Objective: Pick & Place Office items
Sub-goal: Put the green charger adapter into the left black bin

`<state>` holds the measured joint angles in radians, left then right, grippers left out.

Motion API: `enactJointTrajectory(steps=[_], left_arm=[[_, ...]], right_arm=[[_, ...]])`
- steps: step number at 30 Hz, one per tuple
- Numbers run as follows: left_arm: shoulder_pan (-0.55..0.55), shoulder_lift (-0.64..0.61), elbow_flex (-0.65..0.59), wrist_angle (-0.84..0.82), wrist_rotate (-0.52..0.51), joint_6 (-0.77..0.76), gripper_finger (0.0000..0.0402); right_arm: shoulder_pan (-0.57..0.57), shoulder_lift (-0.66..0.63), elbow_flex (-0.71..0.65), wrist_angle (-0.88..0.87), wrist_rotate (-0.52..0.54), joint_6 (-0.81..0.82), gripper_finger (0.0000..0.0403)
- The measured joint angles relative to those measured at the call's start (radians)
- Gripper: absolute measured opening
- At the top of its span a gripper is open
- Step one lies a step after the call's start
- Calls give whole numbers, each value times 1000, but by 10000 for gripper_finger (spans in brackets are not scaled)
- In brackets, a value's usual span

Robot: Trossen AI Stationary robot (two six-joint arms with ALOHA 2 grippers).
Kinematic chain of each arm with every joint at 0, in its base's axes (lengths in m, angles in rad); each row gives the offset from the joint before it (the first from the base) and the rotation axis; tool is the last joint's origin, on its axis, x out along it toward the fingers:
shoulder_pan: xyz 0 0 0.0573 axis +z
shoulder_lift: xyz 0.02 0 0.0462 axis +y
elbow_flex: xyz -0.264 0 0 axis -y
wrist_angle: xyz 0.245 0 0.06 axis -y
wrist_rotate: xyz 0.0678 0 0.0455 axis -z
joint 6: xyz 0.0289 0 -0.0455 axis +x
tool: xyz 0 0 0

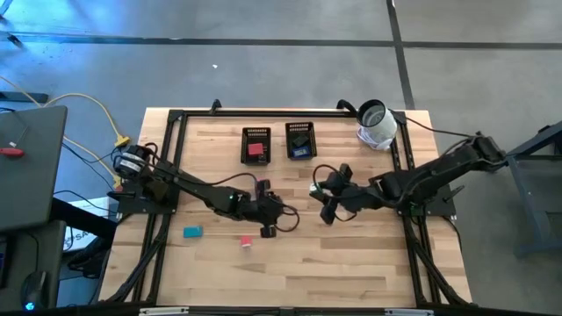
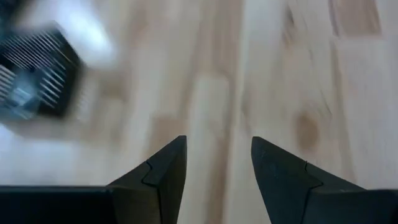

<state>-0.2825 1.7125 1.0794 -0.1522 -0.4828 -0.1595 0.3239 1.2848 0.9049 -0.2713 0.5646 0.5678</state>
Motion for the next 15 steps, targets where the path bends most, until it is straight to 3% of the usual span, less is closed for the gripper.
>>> enactJointTrajectory(steps=[8,15], left_arm=[[-40,-9,1,259,-300,236,171],[-80,-10,1,365,-384,394,171]], right_arm=[[-16,36,-2,36,-53,-31,126],[-17,38,-1,95,-84,-87,126]])
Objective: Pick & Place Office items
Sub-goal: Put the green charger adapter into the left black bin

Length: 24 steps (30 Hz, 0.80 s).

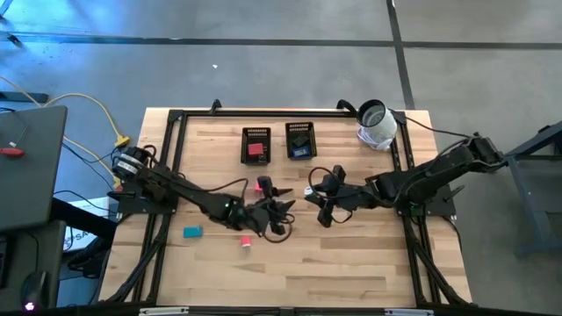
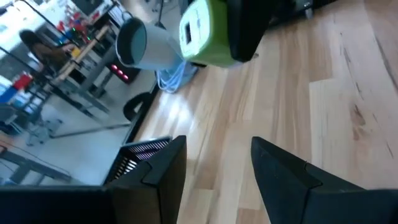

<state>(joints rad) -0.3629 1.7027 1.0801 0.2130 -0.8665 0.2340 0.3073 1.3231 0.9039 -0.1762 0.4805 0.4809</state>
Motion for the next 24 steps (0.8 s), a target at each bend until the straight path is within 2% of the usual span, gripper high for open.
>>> enactJointTrajectory(steps=[3,8,12,24], left_arm=[[-7,0,0,1,0,6,171],[-7,0,0,1,0,57,171],[-9,0,0,2,-2,104,171],[-47,0,0,71,-99,511,171]], right_arm=[[-4,1,0,42,-30,-20,126],[-25,1,0,145,-160,-49,126],[-45,1,0,159,-220,-44,126],[-88,5,0,209,-359,-34,126]])
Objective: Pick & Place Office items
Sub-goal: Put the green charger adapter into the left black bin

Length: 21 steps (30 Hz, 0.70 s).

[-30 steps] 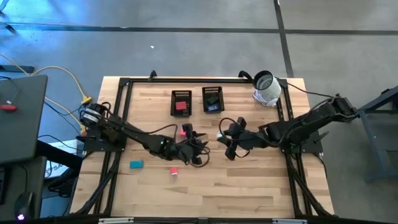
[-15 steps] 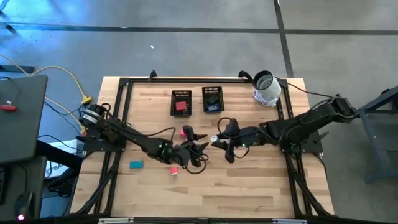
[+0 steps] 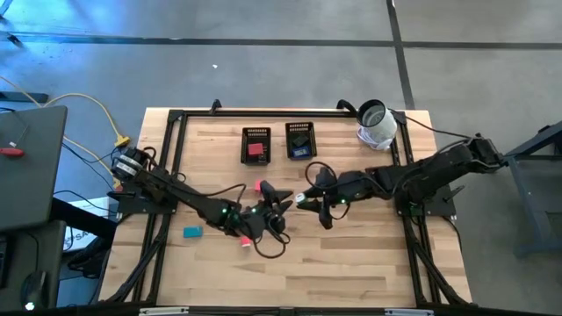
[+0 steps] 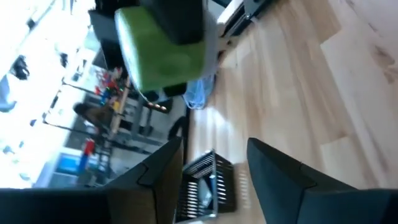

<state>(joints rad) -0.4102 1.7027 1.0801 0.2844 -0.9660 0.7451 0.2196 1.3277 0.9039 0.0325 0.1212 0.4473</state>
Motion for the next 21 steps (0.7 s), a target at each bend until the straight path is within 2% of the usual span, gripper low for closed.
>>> enactJointTrajectory(steps=[5,13,17,21], left_arm=[[-4,0,0,71,-32,99,171],[-15,0,-1,241,-51,234,171],[-35,0,-3,243,-44,257,171],[-54,0,-3,251,-35,274,171]], right_arm=[[-2,7,0,39,-42,-3,125],[-6,35,-1,46,-46,-6,125],[-9,42,0,45,-70,-8,125],[-31,41,0,48,-140,-9,125]])
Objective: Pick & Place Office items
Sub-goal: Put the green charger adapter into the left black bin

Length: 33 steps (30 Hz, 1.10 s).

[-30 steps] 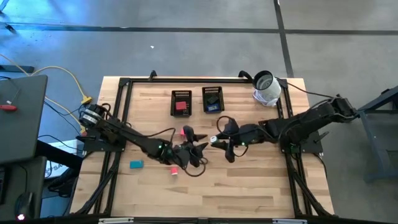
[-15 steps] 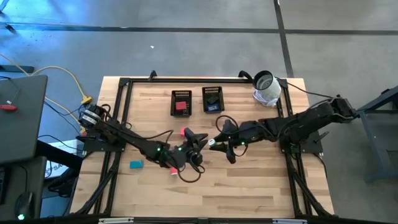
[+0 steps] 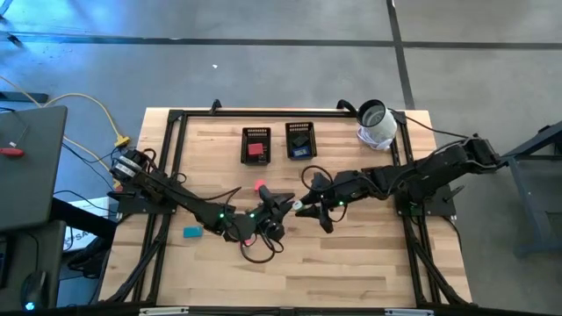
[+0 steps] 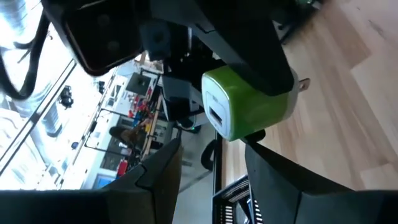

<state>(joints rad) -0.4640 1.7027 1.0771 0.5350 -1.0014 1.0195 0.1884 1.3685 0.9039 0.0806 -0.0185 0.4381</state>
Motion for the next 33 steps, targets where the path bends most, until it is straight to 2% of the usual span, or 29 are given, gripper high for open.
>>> enactJointTrajectory(steps=[5,9,15,24,27,33], left_arm=[[-22,0,0,4,5,1,171],[-29,0,0,1,52,-28,171],[-44,4,4,9,136,-53,171],[-21,12,4,-2,165,-115,171],[-13,12,3,-3,172,-140,171],[-4,12,3,-12,242,-196,171]], right_arm=[[-26,0,0,-10,-78,10,125],[-53,0,0,-25,-175,23,125],[-85,13,-4,-106,-202,62,125],[-75,6,-2,-75,-256,74,125],[-73,6,-2,-75,-304,82,125],[-51,6,-2,-61,-340,82,125]])
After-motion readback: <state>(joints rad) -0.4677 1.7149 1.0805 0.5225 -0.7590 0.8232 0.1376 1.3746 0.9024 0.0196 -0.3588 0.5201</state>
